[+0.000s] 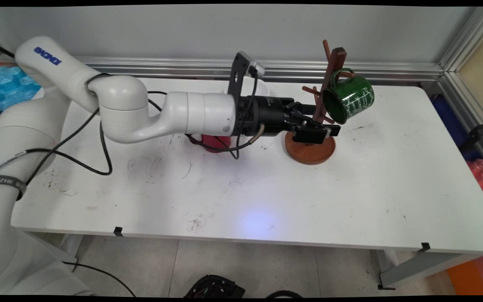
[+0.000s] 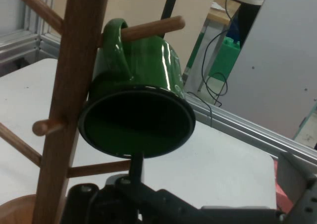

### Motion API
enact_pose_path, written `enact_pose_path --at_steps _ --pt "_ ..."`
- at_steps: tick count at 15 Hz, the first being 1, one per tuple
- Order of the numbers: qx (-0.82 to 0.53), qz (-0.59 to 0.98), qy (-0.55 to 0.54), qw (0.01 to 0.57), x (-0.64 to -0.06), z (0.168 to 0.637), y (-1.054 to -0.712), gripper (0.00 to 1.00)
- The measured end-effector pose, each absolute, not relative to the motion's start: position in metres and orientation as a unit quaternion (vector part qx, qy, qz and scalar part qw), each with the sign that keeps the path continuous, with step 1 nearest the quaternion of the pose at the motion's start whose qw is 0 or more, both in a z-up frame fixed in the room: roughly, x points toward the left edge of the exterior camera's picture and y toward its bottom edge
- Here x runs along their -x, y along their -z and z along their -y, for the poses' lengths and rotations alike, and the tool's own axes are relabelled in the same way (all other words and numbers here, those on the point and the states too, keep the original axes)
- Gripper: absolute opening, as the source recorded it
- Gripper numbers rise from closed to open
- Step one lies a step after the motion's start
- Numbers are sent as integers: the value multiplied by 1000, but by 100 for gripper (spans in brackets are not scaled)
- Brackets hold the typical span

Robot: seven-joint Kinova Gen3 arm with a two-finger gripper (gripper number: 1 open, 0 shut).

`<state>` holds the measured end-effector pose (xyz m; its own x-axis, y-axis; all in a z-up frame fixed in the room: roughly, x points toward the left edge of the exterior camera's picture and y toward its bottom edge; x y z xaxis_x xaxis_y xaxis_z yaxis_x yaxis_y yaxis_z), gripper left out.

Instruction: Pick up the green mug from the rack

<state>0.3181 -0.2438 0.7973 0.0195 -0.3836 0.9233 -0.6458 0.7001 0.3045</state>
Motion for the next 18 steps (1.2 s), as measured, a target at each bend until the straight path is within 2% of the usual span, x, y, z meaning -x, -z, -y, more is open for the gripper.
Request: enact_pose_path --at_steps 18 --pt "-385 674 -119 619 -280 276 -787 100"
